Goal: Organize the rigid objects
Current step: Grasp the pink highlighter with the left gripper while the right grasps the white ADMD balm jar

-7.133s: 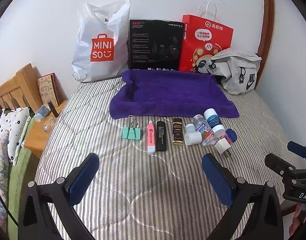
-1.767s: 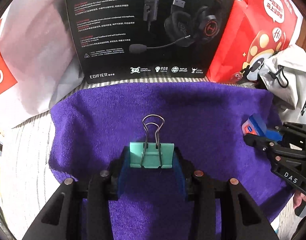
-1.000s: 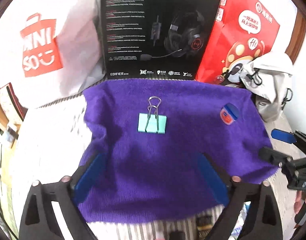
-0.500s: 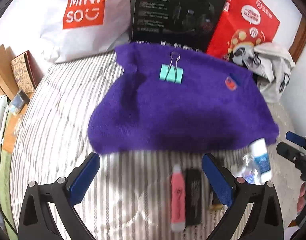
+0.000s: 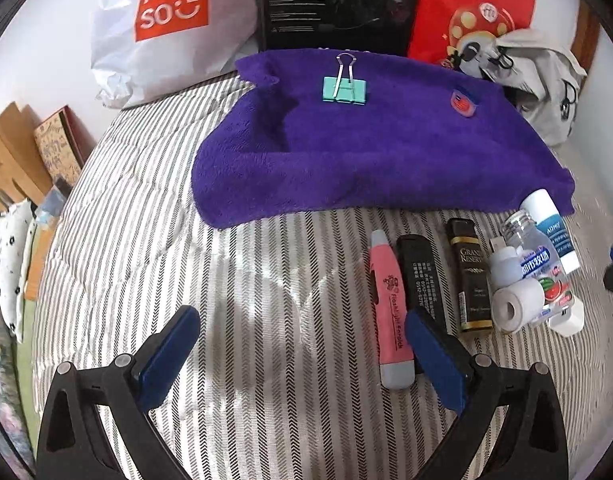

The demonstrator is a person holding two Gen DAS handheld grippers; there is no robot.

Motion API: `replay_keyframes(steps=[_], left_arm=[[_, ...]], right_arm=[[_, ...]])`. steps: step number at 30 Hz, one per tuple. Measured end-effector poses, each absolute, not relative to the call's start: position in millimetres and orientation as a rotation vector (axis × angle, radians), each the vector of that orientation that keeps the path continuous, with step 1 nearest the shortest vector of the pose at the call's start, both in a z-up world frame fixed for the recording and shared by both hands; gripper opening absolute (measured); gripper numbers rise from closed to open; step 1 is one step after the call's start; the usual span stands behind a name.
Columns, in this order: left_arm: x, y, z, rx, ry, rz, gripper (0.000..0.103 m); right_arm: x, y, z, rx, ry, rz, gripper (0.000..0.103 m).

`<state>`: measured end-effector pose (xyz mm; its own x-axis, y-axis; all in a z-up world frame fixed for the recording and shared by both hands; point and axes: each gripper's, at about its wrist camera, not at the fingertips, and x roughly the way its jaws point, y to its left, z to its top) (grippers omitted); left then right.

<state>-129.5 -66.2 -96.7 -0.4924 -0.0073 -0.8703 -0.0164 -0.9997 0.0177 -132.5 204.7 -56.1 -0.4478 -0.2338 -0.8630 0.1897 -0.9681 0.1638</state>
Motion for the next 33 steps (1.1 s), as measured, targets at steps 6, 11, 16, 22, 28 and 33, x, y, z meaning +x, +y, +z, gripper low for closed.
replay_keyframes(steps=[6, 11, 16, 22, 28, 33], left_arm=[[-137.0, -63.9, -96.5, -1.581, 0.036, 2.701, 0.103], [-133.0, -58.3, -95.1, -1.566, 0.120, 2.731, 0.103], [-131.3, -67.9, -93.8, -1.570, 0.133, 2.749, 0.103], [-134.6, -48.3, -98.8, -1.579, 0.299, 2.711, 0.102], [-129.9, -51.9, -97.7, -1.521, 0.226, 2.717, 0.095], [-126.2, -58.4, -97.3, -1.484, 0.077, 2.683, 0.072]], right_arm=[[-125.1, 211.9, -56.6, 1.486, -0.084, -2.482, 0.103], [-125.3, 214.4, -59.8, 1.496, -0.065, -2.487, 0.103], [-125.3, 217.2, -63.6, 1.503, -0.074, -2.475, 0.103], [-126.1, 217.0, -69.1, 1.514, -0.080, -2.463, 0.103], [-132.2, 211.0, -71.2, 1.487, -0.082, -2.465, 0.103], [-144.2, 199.6, -66.5, 1.418, -0.109, -2.480, 0.102]])
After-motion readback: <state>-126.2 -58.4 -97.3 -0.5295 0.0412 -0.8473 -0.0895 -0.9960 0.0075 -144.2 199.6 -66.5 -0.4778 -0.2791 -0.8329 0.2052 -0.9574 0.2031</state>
